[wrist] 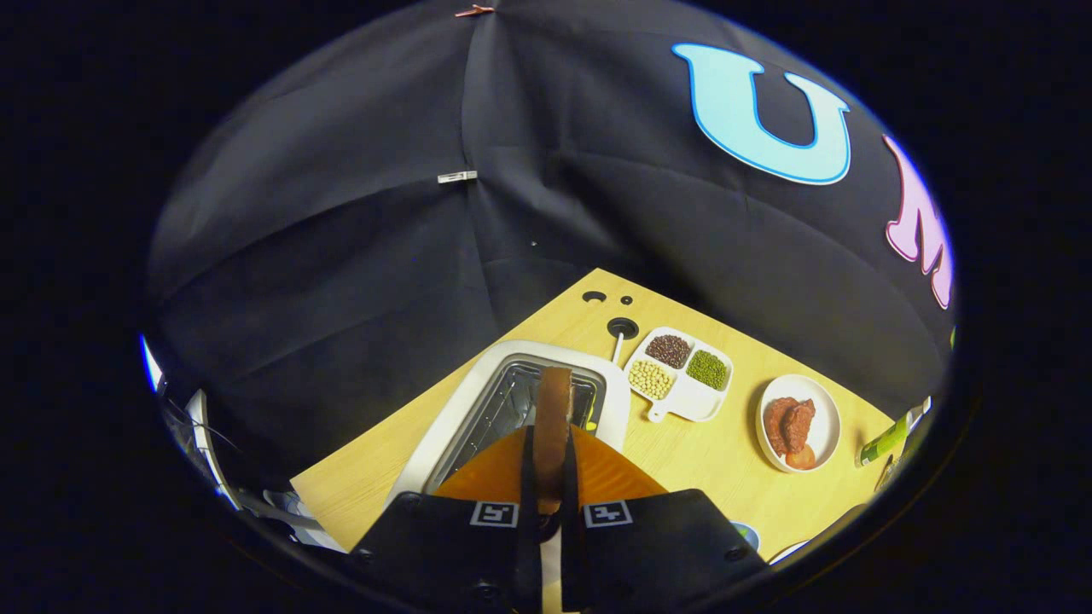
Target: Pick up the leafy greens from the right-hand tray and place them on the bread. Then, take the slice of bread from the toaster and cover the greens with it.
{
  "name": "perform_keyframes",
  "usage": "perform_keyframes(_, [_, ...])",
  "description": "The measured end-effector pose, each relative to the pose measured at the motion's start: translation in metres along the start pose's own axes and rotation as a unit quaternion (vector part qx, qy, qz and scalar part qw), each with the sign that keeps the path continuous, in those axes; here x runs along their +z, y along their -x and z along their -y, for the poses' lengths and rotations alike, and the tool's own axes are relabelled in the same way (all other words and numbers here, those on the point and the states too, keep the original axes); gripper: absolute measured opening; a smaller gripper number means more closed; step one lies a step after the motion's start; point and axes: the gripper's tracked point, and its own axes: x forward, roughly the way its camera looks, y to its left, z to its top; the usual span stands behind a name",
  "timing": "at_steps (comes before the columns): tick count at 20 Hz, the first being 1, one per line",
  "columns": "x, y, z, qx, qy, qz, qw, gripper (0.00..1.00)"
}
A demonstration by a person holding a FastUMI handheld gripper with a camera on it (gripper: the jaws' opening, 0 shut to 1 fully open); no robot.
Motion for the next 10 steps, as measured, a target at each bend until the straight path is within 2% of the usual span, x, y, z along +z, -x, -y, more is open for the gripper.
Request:
perform_keyframes(7, [0.05, 0.055, 0.012, 0.016, -0.018, 0.062, 0.998, 0.13])
perform_keyframes(10, [0.06, 0.078, 0.029, 0.011, -0.026, 0.079, 0.996, 0.13])
